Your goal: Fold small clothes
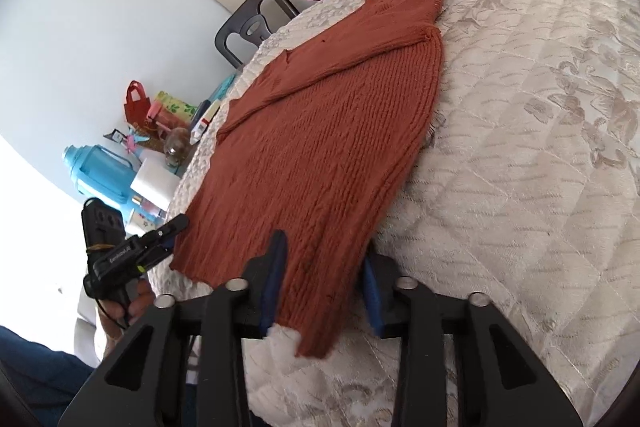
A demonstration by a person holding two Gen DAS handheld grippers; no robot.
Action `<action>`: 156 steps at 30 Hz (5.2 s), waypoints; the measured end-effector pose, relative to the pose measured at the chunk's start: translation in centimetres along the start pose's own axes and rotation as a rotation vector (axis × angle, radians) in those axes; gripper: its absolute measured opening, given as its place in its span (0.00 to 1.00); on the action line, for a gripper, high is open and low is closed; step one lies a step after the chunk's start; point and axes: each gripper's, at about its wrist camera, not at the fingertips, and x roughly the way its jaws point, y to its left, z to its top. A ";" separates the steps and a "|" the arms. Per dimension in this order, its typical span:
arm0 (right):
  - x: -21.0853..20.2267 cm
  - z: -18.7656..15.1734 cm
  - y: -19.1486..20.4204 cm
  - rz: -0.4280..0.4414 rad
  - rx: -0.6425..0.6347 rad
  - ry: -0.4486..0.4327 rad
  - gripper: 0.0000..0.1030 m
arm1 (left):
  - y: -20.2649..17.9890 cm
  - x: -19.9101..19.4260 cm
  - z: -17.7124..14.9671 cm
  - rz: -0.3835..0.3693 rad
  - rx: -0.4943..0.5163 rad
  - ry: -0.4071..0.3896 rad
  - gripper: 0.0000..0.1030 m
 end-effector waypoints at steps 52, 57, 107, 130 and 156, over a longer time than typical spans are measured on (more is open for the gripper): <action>0.1 14.9 -2.5 0.163 0.080 -0.255 0.06 | 1.8 4.8 16.3 -0.025 -0.042 -0.183 0.07; 4.6 16.1 -6.7 0.091 0.225 -0.162 0.06 | 4.4 8.7 16.3 0.022 -0.116 -0.086 0.07; 4.1 15.9 -2.6 -0.088 -0.022 -0.160 0.44 | 0.6 7.7 15.3 0.054 0.077 -0.062 0.35; 9.2 9.2 4.8 -0.261 -0.369 0.001 0.28 | -9.6 12.5 7.9 0.111 0.413 0.080 0.35; 4.2 10.6 0.5 -0.369 -0.194 -0.125 0.25 | -11.0 11.9 7.8 0.156 0.436 0.054 0.36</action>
